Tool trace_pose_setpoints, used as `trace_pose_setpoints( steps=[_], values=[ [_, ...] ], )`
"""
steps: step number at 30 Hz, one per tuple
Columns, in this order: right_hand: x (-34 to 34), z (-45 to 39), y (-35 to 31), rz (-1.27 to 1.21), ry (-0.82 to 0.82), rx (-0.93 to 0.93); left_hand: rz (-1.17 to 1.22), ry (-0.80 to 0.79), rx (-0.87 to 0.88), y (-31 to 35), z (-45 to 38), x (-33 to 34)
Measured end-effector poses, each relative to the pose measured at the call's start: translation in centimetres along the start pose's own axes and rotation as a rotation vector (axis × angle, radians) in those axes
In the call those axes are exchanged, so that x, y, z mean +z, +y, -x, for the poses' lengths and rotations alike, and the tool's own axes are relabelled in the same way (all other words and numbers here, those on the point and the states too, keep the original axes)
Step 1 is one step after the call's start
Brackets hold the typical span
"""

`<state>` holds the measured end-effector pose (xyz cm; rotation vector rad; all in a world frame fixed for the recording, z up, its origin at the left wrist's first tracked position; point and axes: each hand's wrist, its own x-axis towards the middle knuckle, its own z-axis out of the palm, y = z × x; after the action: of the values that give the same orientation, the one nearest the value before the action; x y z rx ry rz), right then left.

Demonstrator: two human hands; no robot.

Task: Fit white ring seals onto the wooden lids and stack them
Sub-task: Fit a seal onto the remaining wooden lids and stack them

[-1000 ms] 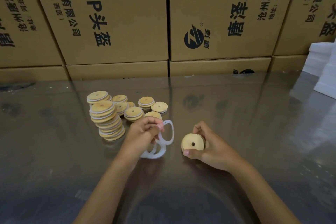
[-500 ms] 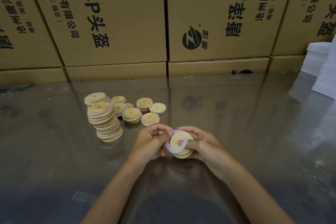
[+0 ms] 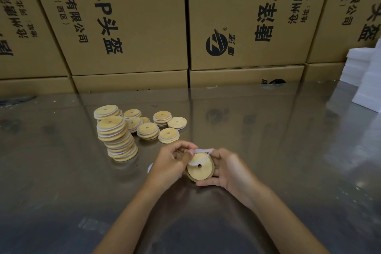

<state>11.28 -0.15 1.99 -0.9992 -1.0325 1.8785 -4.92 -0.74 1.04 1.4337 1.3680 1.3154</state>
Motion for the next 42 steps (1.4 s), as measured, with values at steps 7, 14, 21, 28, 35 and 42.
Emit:
trace_pose_setpoints(
  steps=[7, 14, 21, 28, 35, 42],
  values=[
    [-0.1, 0.2, -0.3, -0.052, 0.038, 0.007, 0.005, 0.01, 0.05, -0.1, -0.1, -0.1],
    [0.4, 1.0, 0.0, 0.108, 0.074, -0.1, 0.002, -0.021, 0.06, 0.3, 0.1, -0.3],
    [0.3, 0.9, -0.1, 0.141, 0.077, -0.14, -0.049, -0.045, 0.053, 0.2, 0.3, -0.5],
    [-0.1, 0.3, 0.4, -0.027, 0.09, -0.155, -0.035, -0.043, 0.133, 0.5, 0.0, -0.3],
    [0.2, 0.1, 0.4, -0.122, 0.188, -0.174, -0.061, -0.047, 0.167, 0.4, -0.1, 0.5],
    [0.0, 0.1, 0.2, -0.125, 0.142, -0.183, -0.143, 0.046, 0.197, 0.0, 0.8, 0.7]
  ],
)
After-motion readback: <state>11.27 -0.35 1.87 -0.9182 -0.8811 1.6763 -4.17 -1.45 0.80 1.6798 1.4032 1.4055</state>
